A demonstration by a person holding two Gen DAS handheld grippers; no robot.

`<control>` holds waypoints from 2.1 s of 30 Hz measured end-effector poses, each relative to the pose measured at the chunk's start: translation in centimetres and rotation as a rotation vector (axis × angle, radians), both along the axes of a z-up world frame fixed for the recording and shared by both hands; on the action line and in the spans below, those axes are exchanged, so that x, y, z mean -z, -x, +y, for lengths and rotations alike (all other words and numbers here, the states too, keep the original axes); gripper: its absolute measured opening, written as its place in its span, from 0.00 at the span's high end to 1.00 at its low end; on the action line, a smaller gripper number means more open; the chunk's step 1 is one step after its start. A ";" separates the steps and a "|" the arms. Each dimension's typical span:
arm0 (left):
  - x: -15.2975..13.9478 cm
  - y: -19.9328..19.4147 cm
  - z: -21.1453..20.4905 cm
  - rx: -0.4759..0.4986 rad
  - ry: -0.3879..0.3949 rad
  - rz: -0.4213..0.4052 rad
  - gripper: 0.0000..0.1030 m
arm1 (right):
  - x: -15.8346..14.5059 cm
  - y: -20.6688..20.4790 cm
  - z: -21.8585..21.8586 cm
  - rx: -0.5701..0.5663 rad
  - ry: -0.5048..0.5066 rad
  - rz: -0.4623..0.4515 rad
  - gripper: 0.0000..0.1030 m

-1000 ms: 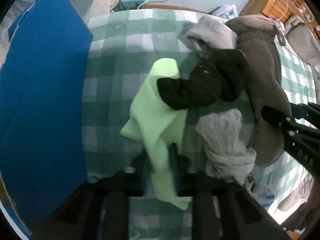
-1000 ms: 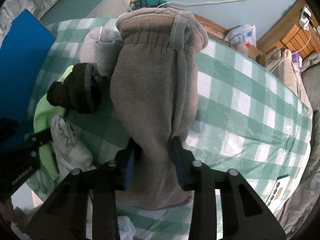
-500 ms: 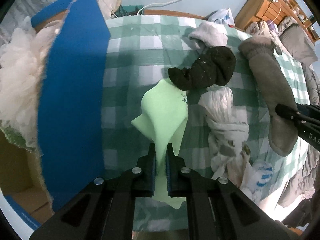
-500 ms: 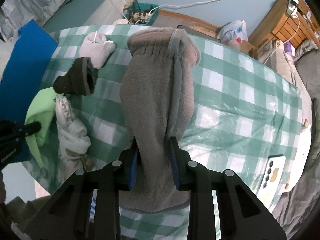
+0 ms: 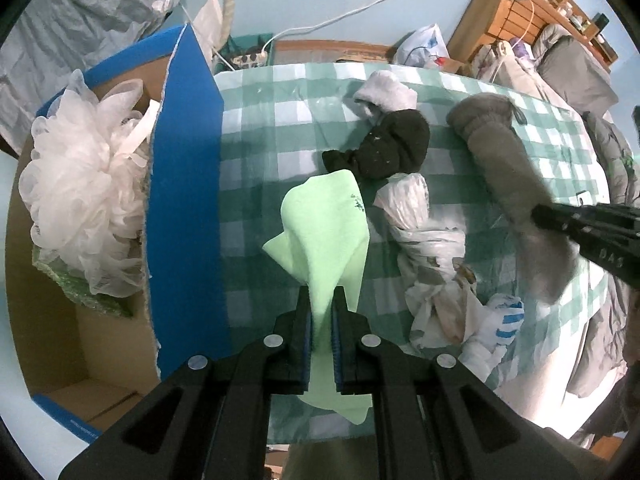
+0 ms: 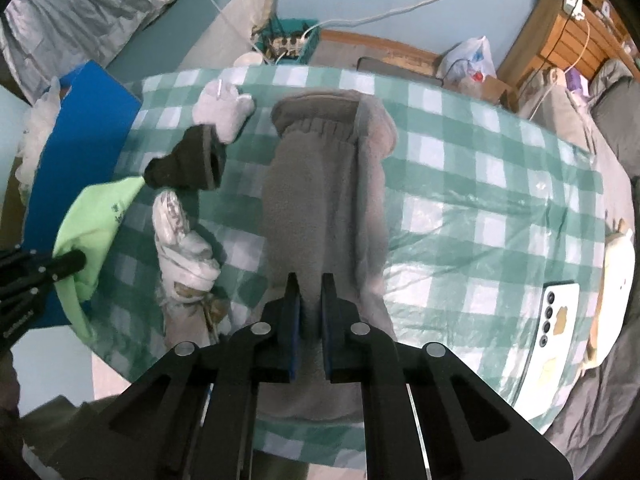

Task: Organize soft objects
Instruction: 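Grasp the grey fleece mitten with the right tool while the left tool grasps the light-green cloth, then lift the mitten and cloth and carry both toward the cardboard box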

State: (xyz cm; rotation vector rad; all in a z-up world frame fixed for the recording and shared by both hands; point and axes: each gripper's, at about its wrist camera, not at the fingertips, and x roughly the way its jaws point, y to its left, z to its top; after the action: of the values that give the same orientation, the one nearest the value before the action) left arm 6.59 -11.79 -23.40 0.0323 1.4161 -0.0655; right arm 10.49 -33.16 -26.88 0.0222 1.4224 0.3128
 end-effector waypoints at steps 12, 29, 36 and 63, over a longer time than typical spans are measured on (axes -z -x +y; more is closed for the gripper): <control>-0.7 0.6 2.3 -0.017 0.002 0.006 0.92 | -0.8 -1.1 -1.1 0.075 0.038 -0.040 0.33; -0.2 -0.3 2.6 -0.049 -0.014 0.008 0.92 | 5.1 -3.5 -0.7 0.028 0.057 0.064 0.32; -0.3 -0.4 2.7 -0.064 -0.021 0.002 0.92 | 5.4 -3.1 -0.4 -0.010 0.087 0.027 0.34; -4.8 0.6 2.9 -0.025 -0.012 -0.090 0.92 | -2.0 -1.2 0.0 -0.014 0.043 -0.135 0.84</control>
State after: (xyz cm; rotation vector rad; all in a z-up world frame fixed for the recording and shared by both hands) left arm 6.04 -8.91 -18.61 0.0273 1.3263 -0.0347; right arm 11.69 -33.18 -24.83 -0.0433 1.2957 0.2900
